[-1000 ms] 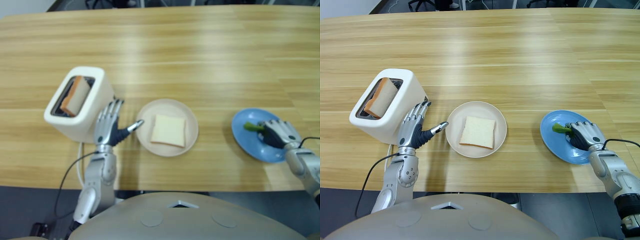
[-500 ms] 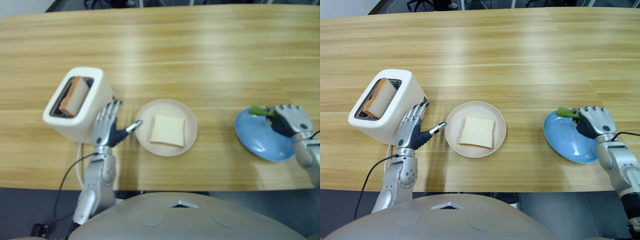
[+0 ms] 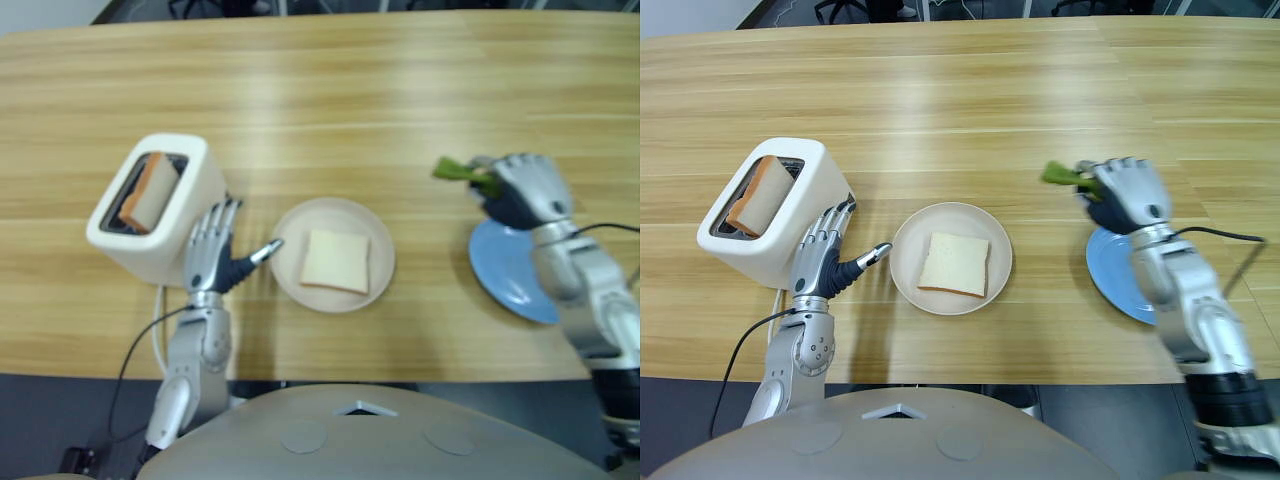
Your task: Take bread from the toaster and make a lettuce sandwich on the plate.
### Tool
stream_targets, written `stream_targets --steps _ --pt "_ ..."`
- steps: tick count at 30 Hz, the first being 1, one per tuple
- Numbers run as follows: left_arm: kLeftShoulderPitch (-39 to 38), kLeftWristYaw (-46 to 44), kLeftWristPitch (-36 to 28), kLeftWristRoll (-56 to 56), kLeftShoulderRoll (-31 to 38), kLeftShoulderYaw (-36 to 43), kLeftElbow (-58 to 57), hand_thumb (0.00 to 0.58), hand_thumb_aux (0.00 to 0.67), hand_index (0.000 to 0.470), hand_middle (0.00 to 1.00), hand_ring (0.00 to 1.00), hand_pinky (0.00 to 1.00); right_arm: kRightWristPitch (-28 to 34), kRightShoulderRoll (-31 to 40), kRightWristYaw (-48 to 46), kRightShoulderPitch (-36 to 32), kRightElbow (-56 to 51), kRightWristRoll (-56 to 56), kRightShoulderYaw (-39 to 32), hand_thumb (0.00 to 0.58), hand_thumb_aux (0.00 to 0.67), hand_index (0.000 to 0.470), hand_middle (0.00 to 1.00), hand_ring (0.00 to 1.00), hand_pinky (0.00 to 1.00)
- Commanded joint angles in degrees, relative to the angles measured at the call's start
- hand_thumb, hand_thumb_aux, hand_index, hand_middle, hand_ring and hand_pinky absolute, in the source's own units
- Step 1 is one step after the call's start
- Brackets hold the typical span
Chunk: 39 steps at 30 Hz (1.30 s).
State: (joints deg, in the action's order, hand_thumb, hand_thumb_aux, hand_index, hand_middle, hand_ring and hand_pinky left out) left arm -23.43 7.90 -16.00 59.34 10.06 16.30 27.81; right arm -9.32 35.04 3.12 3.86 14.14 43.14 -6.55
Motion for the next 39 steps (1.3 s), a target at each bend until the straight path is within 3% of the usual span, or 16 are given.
stream_targets --steps 1,5,11,25,26,27,28,29,39 --pt "0.55 -0.11 0.01 -0.49 -0.29 -0.51 -1.29 0.000 0.000 0.000 0.00 0.00 0.00 -1.77 -3.89 -1.67 -3.24 -5.63 3.06 -7.67 0.580 0.670 0.460 1.00 1.00 1.00" --pt "0.96 -0.22 0.15 -0.49 -0.25 -0.69 -1.56 0.000 0.000 0.000 0.00 0.00 0.00 -3.29 -6.88 -1.13 -6.13 -12.22 5.26 -13.00 0.580 0.670 0.460 1.00 1.00 1.00" --pt "1.15 -0.25 0.26 -0.44 -0.21 -0.71 -1.89 0.000 0.000 0.000 0.00 0.00 0.00 -4.10 -8.81 -1.46 -5.99 -13.52 6.77 -17.13 0.580 0.670 0.460 1.00 1.00 1.00" --pt "1.04 -0.19 0.39 -0.14 0.05 -0.79 -2.61 0.000 0.000 0.000 0.00 0.00 0.00 -3.02 -7.87 -7.43 1.52 -1.83 6.33 -16.54 0.580 0.659 0.453 1.00 1.00 1.00" --pt "1.01 -0.20 0.39 -0.09 0.08 -0.76 -2.63 0.000 0.000 0.000 0.00 0.00 0.00 -3.07 -7.78 -7.40 1.69 -2.66 6.42 -16.59 0.551 0.520 0.357 0.61 0.61 0.61" --pt "0.99 -0.21 0.39 -0.04 0.12 -0.76 -2.68 0.000 0.000 0.000 0.00 0.00 0.00 -2.94 -7.81 -7.39 1.85 -3.72 6.50 -16.69 0.485 0.399 0.274 0.00 0.00 0.00" --pt "1.01 -0.25 0.41 0.00 0.19 -0.76 -2.75 0.000 0.000 0.000 0.00 0.00 0.00 -2.94 -7.89 -7.60 2.07 -4.78 6.09 -16.80 0.201 0.129 0.088 0.00 0.00 0.00" --pt "1.03 -0.30 0.46 0.01 0.28 -0.78 -2.81 0.000 0.000 0.000 0.00 0.00 0.00 -2.91 -8.05 -7.74 2.36 -5.68 5.67 -16.88 0.000 0.000 0.000 0.00 0.00 0.00" --pt "0.25 -0.11 0.34 0.32 0.24 -0.91 -2.67 0.000 0.000 0.000 0.00 0.00 0.00 -3.74 -10.81 -6.80 0.29 -16.50 2.77 -17.41 0.000 0.000 0.000 0.00 0.00 0.00"
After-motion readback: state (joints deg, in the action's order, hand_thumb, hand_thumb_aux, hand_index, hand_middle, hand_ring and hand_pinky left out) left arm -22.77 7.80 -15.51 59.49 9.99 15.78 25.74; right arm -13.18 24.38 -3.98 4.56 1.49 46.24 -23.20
